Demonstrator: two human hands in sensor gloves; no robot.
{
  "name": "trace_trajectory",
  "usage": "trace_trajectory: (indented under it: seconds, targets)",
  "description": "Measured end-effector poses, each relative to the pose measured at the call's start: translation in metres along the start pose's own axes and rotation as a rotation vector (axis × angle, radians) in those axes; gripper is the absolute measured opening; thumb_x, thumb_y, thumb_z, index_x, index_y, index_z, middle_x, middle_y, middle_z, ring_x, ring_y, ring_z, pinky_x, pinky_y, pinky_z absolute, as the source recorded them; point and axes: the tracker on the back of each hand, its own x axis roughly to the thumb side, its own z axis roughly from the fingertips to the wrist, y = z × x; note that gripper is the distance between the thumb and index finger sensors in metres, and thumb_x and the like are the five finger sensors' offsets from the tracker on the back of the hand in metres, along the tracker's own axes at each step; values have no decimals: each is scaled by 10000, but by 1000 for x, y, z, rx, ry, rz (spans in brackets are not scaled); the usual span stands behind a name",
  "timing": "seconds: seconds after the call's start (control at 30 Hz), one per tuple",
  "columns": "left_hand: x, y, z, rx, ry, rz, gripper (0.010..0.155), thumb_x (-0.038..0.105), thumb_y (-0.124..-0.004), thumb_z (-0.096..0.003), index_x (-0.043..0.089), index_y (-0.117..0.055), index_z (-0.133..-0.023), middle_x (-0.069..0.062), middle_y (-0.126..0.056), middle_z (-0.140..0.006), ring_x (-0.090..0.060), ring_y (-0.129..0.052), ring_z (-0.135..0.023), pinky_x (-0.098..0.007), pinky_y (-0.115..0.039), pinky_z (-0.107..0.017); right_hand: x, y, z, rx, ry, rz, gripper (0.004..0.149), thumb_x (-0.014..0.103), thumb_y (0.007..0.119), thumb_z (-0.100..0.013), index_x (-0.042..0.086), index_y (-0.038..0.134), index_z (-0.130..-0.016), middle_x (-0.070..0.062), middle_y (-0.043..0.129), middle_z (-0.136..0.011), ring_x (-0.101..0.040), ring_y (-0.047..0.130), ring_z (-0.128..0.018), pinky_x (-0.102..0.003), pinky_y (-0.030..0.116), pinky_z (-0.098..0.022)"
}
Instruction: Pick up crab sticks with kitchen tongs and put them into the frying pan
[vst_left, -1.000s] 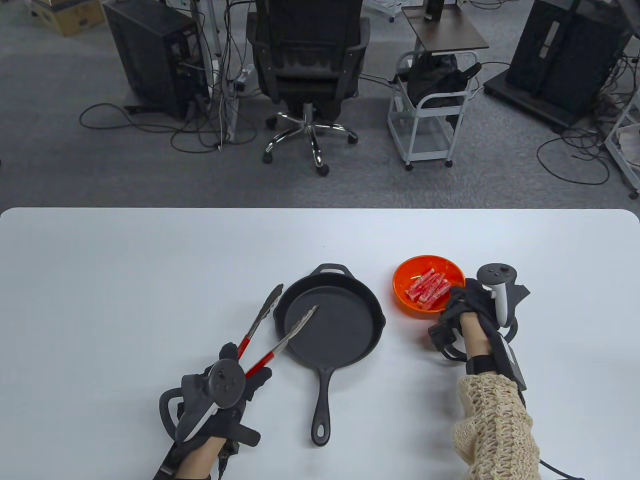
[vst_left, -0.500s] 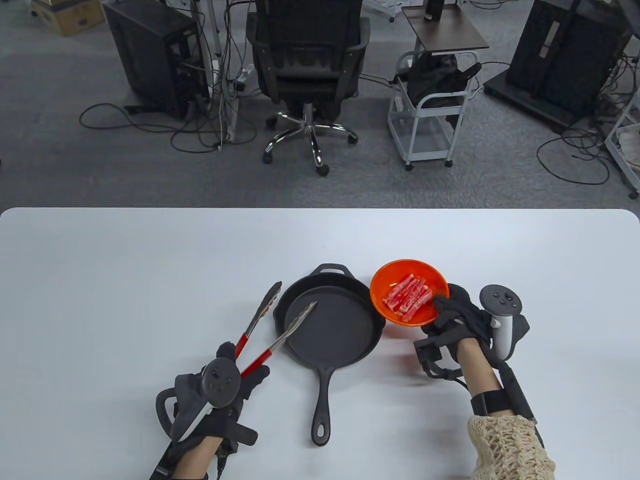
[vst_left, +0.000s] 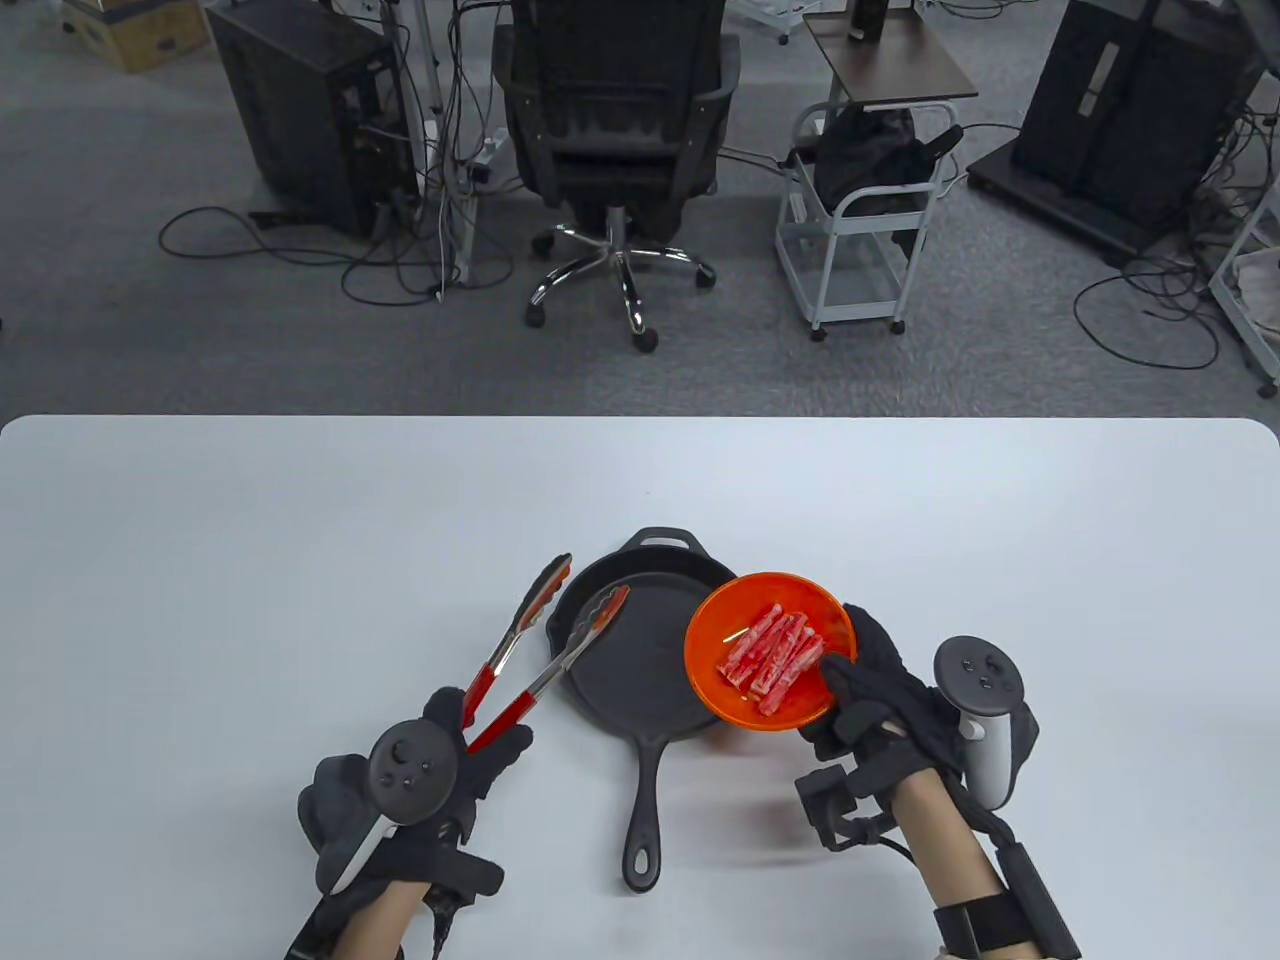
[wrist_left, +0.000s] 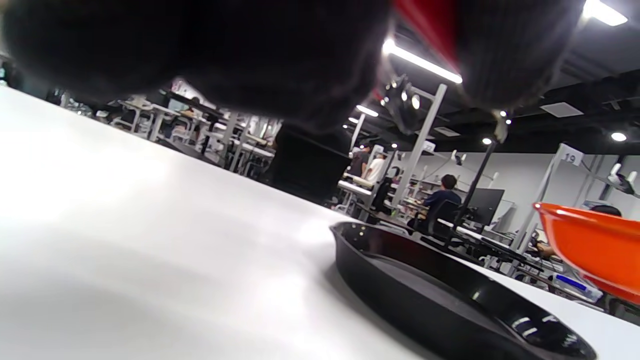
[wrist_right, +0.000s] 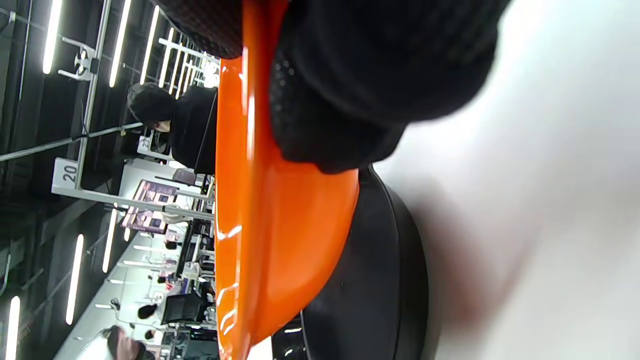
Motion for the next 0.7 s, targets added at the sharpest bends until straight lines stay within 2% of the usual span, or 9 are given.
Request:
trace_trajectory:
  seconds: [0.23, 0.43, 0.7]
  targets:
    - [25, -3, 8, 2, -115, -20, 850, 764, -751, -485, 85, -776, -994, 85, -1005, -527, -70, -993, -150, -338, -911, -172, -11, 17, 21, -78, -7, 0, 648, 254, 671, -545, 169, 405, -1130, -300, 693, -996, -262, 1020, -265, -185, 945, -110]
    - [47, -13, 14, -30, -209, -62, 822, 756, -753, -491, 90, -805, -971, 84, -1018, -512, -82, -1011, -154, -349, -916, -181, -20, 32, 28, -32, -19, -4, 649, 263, 662, -554, 177, 390, -1137, -296, 676, -1011, -262, 1019, -291, -187, 948, -133]
    - [62, -32, 16, -92, -267, -129, 817, 747, -746, -497, 72, -823, -952, 52, -1041, -555, -136, -1073, -230, -368, -930, -228, -33, 45, 29, -28, -20, 33, 649, 268, 659, -556, 179, 385, -1138, -293, 670, -1016, -258, 1019, -300, -184, 951, -142]
